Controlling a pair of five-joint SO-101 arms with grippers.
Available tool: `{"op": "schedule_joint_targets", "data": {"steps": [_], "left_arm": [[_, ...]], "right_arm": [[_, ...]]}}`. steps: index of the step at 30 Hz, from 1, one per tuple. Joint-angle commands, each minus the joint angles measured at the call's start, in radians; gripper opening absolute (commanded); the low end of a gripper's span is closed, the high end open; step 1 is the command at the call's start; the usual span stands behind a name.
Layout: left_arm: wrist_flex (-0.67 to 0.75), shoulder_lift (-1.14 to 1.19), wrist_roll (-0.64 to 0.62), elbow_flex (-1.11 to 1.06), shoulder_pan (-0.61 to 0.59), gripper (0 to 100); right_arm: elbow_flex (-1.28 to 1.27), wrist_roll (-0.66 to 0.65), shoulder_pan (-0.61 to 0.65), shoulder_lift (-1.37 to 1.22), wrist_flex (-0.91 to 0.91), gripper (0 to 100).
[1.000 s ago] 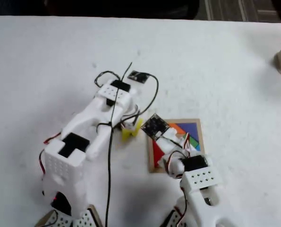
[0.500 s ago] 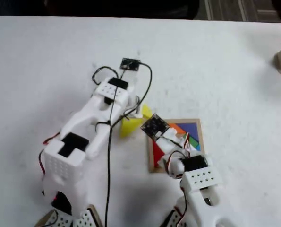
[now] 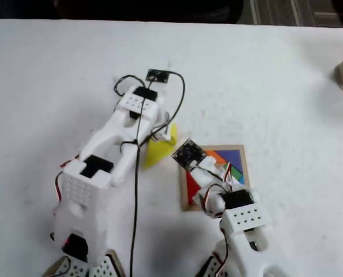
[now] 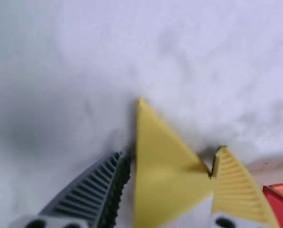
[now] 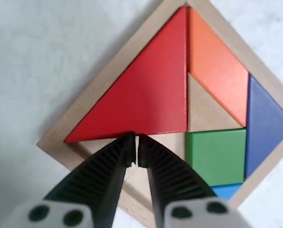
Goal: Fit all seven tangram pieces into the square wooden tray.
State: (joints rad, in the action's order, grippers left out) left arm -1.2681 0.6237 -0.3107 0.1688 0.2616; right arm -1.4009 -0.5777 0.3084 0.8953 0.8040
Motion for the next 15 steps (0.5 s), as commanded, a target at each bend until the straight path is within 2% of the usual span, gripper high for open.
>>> {"op": "schedule_joint_targets", "data": {"steps": [1,6,11,15], "left_arm": [[-0.051,0.001,-0.006,-0.015,-0.019,29],[-0.081,0.001,0.054,-0.017,-0.019,29],[-0.107,0.001,0.1,-0.018,-0.016,41],[-0.103,-0.016,0.167,-0.046,-0.016,43]], "right_arm": [[0.002,-0.009,0.015,-0.001,0.007,1.8],[0.002,-0.009,0.015,-0.001,0.007,1.8],[0.002,-0.009,0.015,-0.001,0.007,1.8],[0.002,-0.009,0.015,-0.001,0.007,1.8]]}}
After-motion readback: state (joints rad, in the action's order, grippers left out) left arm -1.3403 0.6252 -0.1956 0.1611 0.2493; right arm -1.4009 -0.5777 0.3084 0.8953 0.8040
